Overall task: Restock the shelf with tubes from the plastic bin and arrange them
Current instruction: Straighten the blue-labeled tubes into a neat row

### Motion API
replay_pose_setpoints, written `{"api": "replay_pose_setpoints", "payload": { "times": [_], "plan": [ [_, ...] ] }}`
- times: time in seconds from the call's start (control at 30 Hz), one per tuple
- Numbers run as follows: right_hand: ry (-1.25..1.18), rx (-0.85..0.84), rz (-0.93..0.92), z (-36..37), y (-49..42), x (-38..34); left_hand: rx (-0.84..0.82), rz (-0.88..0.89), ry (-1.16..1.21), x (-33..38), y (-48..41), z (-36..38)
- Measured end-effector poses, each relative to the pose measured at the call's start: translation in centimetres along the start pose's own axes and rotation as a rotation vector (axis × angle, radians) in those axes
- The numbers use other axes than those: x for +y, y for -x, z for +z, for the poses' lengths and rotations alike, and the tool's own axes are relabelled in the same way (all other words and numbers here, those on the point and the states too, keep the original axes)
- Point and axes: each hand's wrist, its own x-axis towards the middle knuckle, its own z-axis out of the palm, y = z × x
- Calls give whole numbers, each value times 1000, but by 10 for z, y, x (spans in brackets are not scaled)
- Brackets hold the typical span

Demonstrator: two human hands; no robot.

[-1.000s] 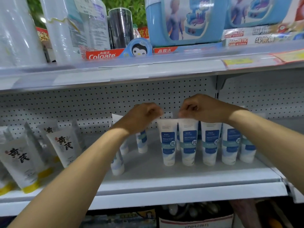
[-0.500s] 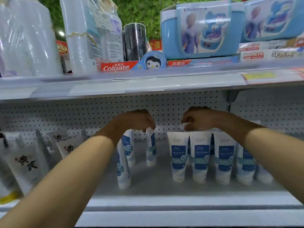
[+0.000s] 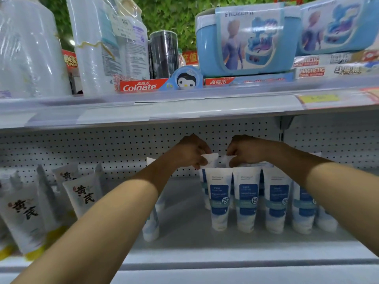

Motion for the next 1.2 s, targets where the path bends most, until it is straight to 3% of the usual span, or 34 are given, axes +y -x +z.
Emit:
{"api": "replay_pose_setpoints", "payload": {
  "times": [0.77,1.03,1.2],
  "plan": [
    [-4,16,-2,-3,1,4,-16,101,-109,-2,-7,10],
    [-113,202,-59,-25,22,-24,50,117,-235,0,36,-58],
    [-122,144,-117,-20,15,-57,64,40,-283,-33,62,-93]
  ]
}}
